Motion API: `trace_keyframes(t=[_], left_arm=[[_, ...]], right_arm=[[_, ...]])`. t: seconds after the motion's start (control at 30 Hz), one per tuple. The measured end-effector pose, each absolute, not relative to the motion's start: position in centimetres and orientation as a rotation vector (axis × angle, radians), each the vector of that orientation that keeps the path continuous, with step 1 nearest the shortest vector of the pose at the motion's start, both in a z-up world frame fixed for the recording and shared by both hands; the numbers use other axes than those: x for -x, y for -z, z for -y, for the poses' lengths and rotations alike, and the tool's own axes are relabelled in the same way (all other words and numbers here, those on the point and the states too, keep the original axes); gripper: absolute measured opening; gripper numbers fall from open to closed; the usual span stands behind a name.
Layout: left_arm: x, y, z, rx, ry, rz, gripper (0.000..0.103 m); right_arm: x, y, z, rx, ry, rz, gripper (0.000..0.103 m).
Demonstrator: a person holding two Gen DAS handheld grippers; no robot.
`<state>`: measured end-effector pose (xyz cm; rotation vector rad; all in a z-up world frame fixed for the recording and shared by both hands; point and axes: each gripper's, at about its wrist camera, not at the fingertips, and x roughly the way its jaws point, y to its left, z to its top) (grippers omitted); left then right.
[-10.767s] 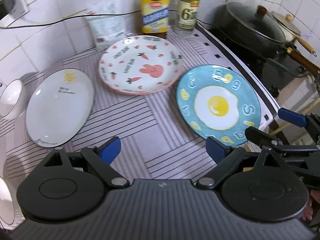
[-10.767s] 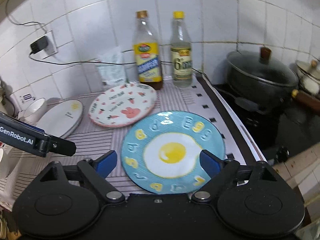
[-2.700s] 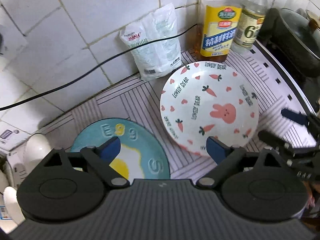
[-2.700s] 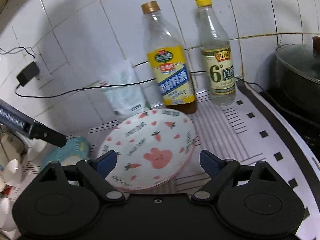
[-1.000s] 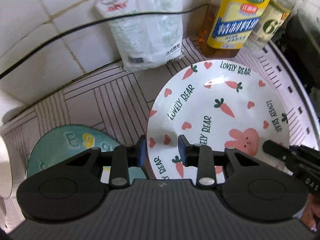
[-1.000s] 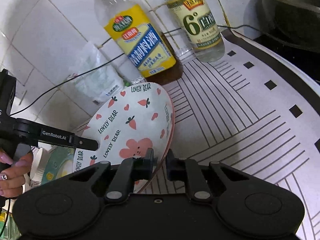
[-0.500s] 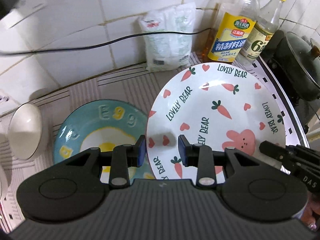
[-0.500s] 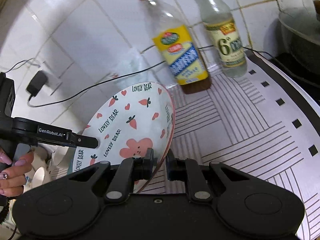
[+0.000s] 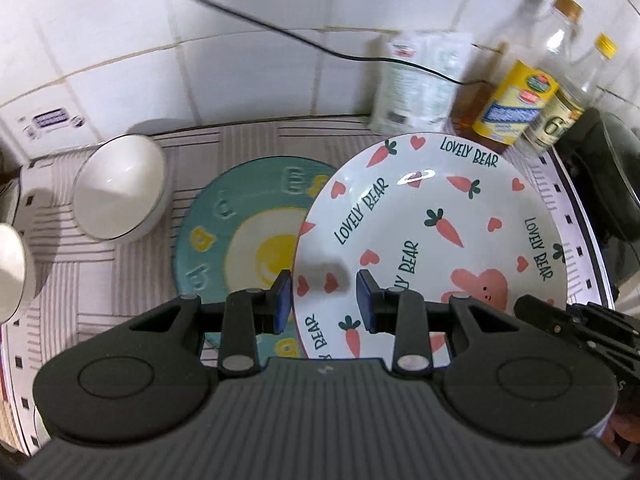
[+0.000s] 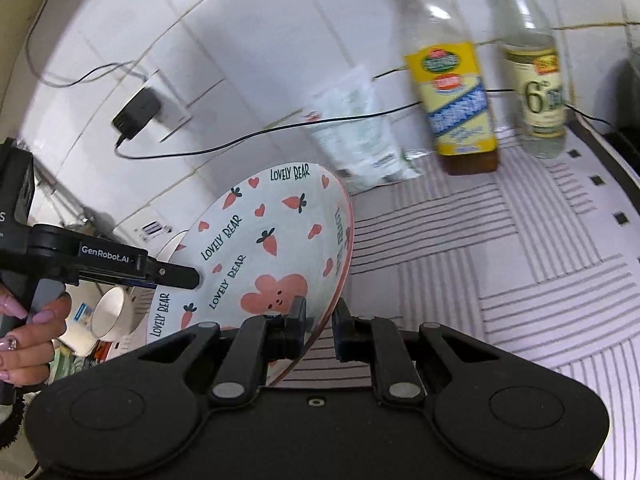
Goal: Organize plates and bowls
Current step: 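Lift the bunny plate and carry it toward the stacked plates, then lower the bunny plate onto the blue egg plate with both grippers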
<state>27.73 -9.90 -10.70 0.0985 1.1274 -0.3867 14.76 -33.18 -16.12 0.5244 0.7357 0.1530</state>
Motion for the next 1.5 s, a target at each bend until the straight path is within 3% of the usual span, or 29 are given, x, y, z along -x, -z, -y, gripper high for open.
trace_keyframes(t=[0.67, 1.5], left_arm=[[-32.5, 15.3, 2.6, 0.015, 0.185, -1.224, 0.032], [-33.8, 18.6, 4.4, -0.181, 0.16, -1.284, 0.032]], right_arm=[[-23.8, 18.0, 27.5, -0.387, -0.364, -0.85, 0.018], [-26.4, 19.8, 24.6, -0.249, -0.245, -0.886, 0.02]])
